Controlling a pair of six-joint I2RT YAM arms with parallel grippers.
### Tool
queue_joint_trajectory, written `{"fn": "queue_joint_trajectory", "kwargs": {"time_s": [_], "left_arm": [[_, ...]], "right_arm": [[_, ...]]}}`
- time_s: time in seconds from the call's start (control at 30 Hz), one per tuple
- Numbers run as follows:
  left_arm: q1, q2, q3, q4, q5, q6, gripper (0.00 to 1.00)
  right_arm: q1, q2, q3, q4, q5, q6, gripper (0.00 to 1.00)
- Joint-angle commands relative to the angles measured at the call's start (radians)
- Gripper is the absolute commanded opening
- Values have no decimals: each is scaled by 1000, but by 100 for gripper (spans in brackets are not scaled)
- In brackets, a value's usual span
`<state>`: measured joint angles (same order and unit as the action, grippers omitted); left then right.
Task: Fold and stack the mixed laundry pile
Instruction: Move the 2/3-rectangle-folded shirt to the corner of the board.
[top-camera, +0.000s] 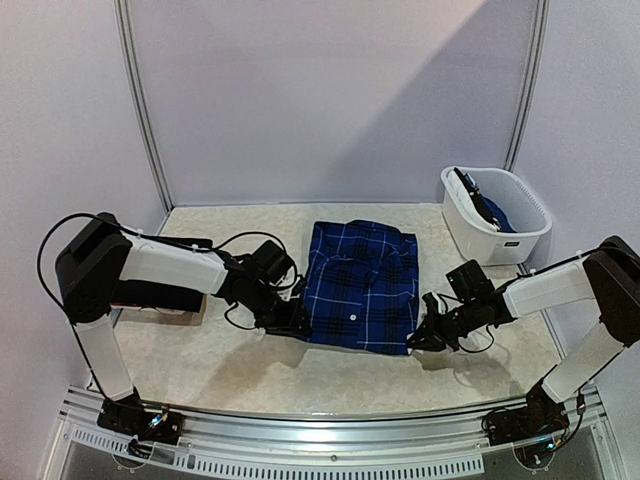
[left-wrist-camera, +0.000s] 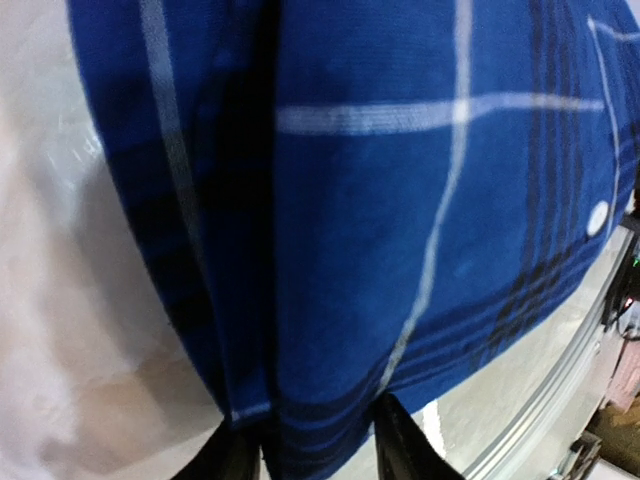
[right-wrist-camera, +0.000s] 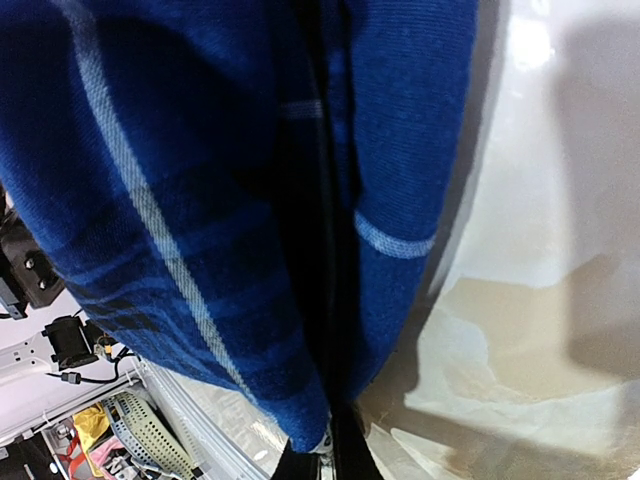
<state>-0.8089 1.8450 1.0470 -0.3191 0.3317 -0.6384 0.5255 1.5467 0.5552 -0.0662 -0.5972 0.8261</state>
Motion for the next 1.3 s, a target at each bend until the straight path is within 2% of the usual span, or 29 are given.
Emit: {"fn": "queue_joint_trajectory", "kwargs": {"time_s": [0.0, 0.1, 0.13, 0.67, 1.07, 1.27], "left_arm": [[-23, 29, -12, 82, 20, -34, 21], [-37, 17, -4, 75, 15, -51, 3], [-47, 10, -1, 65, 9, -59, 0], [-215, -195, 10, -144, -100, -251, 0], [-300, -331, 73, -346, -85, -342, 0], [-306, -370, 135, -446, -59, -439, 0]], "right_arm": [[6, -3, 2, -50, 2, -12, 0], [6, -33, 3, -80, 5, -10, 0], [6, -54, 5, -95, 5, -8, 0], [6, -351, 55, -457, -30, 10, 0], [12, -635, 112, -773, -62, 91, 0], [11, -680, 217, -891, -34, 158, 0]]}}
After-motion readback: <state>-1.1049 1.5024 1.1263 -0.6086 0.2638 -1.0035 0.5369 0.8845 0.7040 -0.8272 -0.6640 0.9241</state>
